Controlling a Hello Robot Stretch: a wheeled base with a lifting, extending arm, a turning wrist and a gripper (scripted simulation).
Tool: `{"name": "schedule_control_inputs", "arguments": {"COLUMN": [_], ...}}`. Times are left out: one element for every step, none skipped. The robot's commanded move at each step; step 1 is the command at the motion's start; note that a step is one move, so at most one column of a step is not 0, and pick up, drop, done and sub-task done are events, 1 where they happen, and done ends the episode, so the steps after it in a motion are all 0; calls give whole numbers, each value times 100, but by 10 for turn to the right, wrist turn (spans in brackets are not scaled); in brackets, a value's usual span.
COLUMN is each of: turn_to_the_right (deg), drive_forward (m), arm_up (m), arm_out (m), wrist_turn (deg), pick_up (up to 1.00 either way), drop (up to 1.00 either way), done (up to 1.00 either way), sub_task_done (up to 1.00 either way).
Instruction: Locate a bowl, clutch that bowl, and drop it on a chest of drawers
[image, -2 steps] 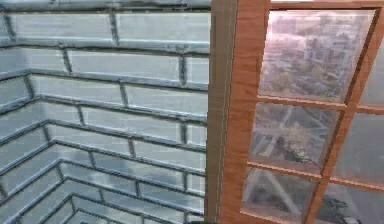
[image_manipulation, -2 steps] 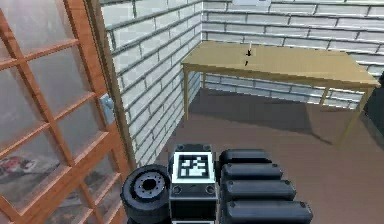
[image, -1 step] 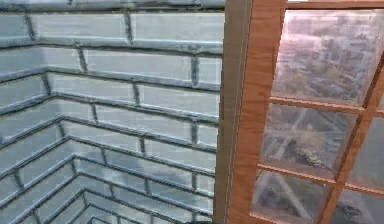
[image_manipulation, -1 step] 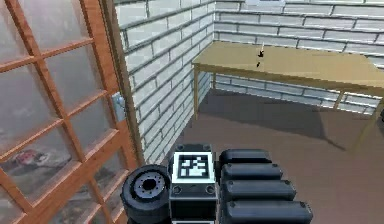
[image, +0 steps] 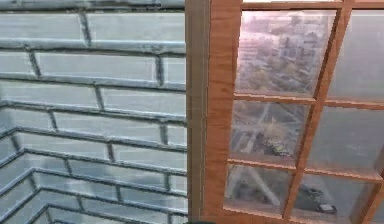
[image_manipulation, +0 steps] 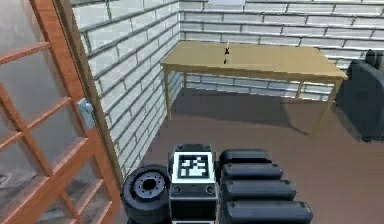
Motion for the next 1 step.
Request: {"name": "schedule_control_inputs", "arguments": {"turn_to_the_right": [-450], "drive_forward": [0], "arm_up": [0], "arm_out": [0], "wrist_turn": [0], "pick_up": [0], "drop": [0], "done": [0], "sub_task_done": [0]}}
